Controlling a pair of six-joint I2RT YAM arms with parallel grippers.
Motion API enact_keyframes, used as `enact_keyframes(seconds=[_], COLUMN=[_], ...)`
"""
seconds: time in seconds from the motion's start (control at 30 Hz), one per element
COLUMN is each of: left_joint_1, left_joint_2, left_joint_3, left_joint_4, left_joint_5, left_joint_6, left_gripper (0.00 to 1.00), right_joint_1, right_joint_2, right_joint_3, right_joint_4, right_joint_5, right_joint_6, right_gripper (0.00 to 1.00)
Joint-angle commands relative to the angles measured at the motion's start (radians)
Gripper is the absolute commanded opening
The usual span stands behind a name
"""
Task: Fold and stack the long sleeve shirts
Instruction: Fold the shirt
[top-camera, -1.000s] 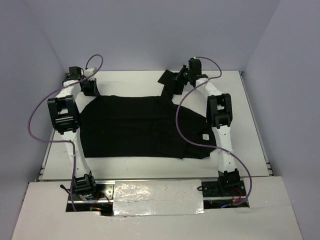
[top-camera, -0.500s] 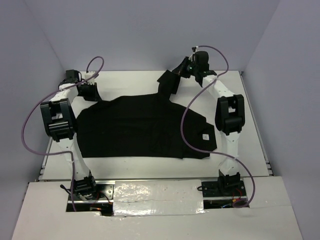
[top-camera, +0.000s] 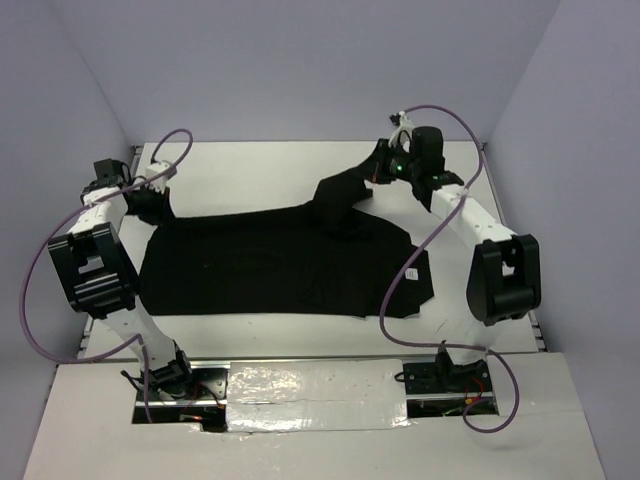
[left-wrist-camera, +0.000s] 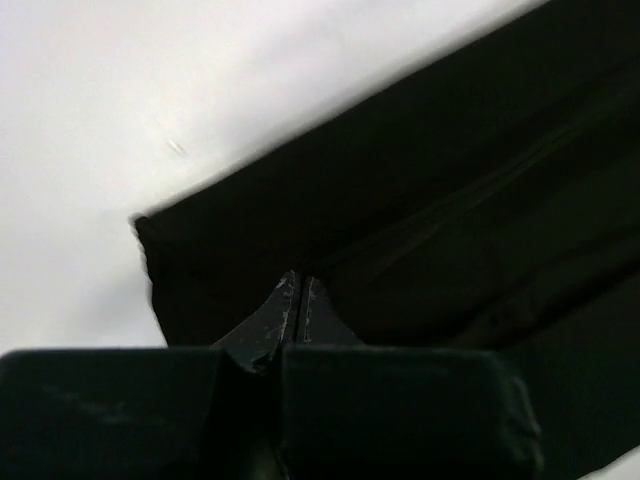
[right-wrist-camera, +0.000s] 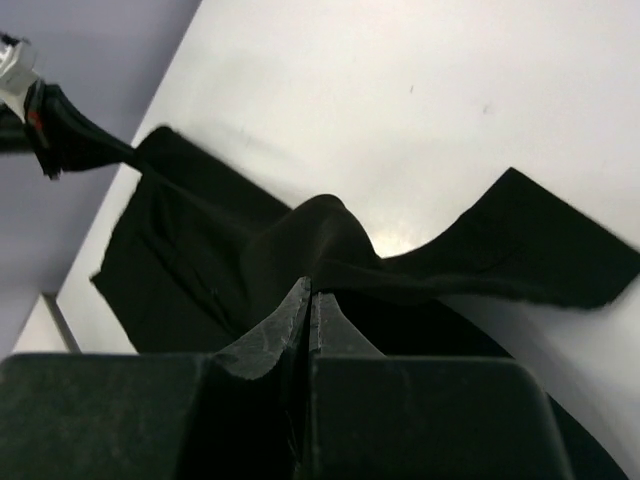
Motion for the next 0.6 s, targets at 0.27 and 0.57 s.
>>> enact_keyframes(seconds=[0.27, 0.57], left_joint_1=[0.04, 0.04], left_joint_2=[-0.132, -0.2], left_joint_3=[-0.132, -0.141], left_joint_4=[-0.1, -0.177], left_joint_5=[-0.022, 0.001], left_joint_6=[0.265, 0.379], left_gripper=[0.0, 0.0], right_joint_1=[0.015, 0.036], right_joint_2=[-0.168, -0.158], right_joint_3=[-0.237, -0.218], right_joint_4=[-0.025, -0.157], right_joint_5=[-0.044, -0.012], right_joint_6=[-0.168, -0.269], right_gripper=[0.0, 0.0])
